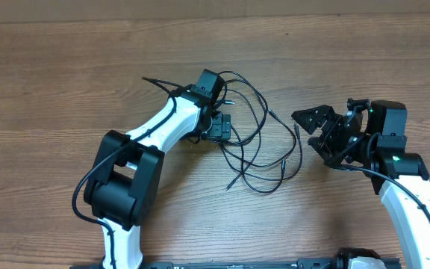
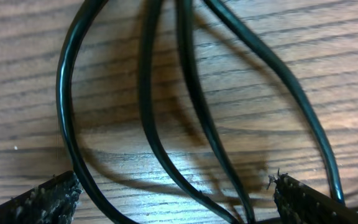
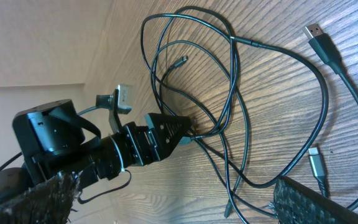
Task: Untangle cables
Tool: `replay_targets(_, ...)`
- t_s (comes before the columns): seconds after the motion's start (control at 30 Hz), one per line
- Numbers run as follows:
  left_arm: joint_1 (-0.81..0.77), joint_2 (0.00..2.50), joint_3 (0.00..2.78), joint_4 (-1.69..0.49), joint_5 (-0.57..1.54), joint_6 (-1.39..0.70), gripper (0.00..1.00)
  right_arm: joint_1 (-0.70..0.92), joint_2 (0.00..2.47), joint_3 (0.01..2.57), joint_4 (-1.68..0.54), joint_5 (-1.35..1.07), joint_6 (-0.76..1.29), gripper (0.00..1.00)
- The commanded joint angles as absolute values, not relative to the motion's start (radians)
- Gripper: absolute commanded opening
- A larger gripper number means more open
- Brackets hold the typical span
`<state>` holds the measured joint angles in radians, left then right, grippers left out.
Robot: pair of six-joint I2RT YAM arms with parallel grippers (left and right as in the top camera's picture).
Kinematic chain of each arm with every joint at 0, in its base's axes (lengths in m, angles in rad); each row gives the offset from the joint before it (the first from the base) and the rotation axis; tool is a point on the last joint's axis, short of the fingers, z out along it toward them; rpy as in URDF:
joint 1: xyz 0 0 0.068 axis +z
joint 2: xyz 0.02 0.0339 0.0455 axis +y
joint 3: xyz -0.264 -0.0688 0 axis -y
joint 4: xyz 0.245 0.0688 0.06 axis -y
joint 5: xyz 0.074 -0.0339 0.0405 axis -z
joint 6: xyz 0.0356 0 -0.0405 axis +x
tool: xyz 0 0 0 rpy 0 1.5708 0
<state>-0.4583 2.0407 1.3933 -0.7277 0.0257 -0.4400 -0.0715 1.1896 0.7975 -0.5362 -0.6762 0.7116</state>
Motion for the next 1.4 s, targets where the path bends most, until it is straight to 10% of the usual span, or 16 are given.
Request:
replay_targets(0.0,-0.458,2.06,1.402,-0.736,0.011,-0.512,1.0,-0.073,1.19,0.798,-0.534,-0.67,0.701,1.0)
replay_targets(0.17,-0.458,2.061,1.383,-0.733,-0.007,-0.586,0.95,-0.073,1.19,0.798,-0.534,-0.67,0.701,1.0)
replay_targets(0.37,-0.458,2.061,1.361,-0.72,-0.003,-0.611,0.29,-0.073,1.19,0.798,-0.534,-0.67,0.701,1.0)
replay_targets(0.5,-0.459,2.061,1.361,-0.72,0.001,-0.61,0.04,-0.073,1.19,0.798,-0.535,-0.67,0.701,1.0)
replay_targets(0.9,-0.44,1.956,1.684,-0.834,0.437,-0.035,0.04,-0.073,1.19,0.798,-0.566,-0.674,0.599,1.0)
replay_targets(1.37,-0.685,1.766,1.868,-0.928,0.39,0.307,0.04,-0.073,1.19,0.798,-0.59,-0.67,0.543,1.0)
